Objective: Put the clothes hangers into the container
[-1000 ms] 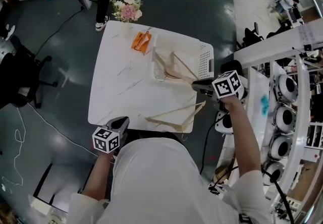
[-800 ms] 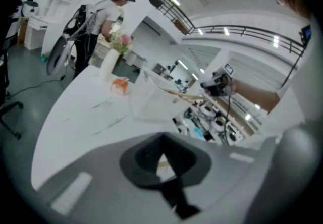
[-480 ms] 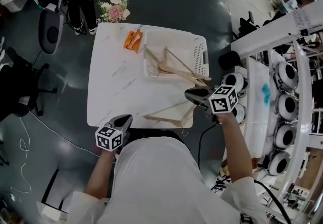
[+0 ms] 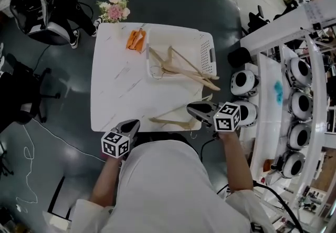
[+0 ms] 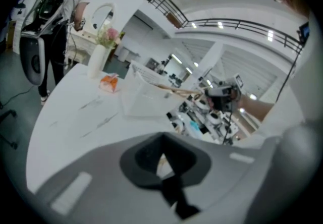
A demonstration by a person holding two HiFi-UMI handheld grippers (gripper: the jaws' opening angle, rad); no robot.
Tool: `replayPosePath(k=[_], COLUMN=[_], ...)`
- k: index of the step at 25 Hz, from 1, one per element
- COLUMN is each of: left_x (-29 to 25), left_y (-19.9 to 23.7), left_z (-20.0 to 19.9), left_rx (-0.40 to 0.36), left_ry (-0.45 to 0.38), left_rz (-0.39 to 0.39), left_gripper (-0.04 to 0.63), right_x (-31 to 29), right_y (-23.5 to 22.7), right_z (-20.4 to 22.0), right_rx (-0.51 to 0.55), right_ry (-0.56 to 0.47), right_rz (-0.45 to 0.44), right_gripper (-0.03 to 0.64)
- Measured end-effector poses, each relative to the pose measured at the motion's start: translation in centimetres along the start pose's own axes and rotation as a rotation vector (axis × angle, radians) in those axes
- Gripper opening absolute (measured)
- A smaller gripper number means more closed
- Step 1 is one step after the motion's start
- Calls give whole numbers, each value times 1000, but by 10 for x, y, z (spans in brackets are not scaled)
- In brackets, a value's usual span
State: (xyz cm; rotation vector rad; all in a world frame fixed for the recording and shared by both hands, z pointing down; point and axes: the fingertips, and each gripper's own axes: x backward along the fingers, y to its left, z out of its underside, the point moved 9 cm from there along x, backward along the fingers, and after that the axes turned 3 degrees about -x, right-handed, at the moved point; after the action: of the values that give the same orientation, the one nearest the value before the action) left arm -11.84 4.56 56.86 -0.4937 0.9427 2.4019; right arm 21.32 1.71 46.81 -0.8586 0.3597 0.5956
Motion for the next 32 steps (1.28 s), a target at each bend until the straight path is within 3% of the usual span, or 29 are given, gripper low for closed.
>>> replayPosePath(k=[7, 13, 20, 32], left_x=[-6, -7, -3, 5], left_y=[-10, -12, -13, -11], left_z=[-12, -17, -18, 6], left_rx=[-55, -73, -73, -57], left_ry=[-42, -47, -68, -7], left_rz=[45, 53, 84, 107], left_gripper=[2, 2, 3, 3], right_x=[4, 2, 6, 21], right_y=[-7, -8, -9, -4], right_z=[44, 69, 79, 98], right_rx=[-91, -109, -138, -132], right_ry=[-97, -92, -148, -155], right_rz=[103, 182, 205, 298], right_gripper=[20, 20, 20, 21])
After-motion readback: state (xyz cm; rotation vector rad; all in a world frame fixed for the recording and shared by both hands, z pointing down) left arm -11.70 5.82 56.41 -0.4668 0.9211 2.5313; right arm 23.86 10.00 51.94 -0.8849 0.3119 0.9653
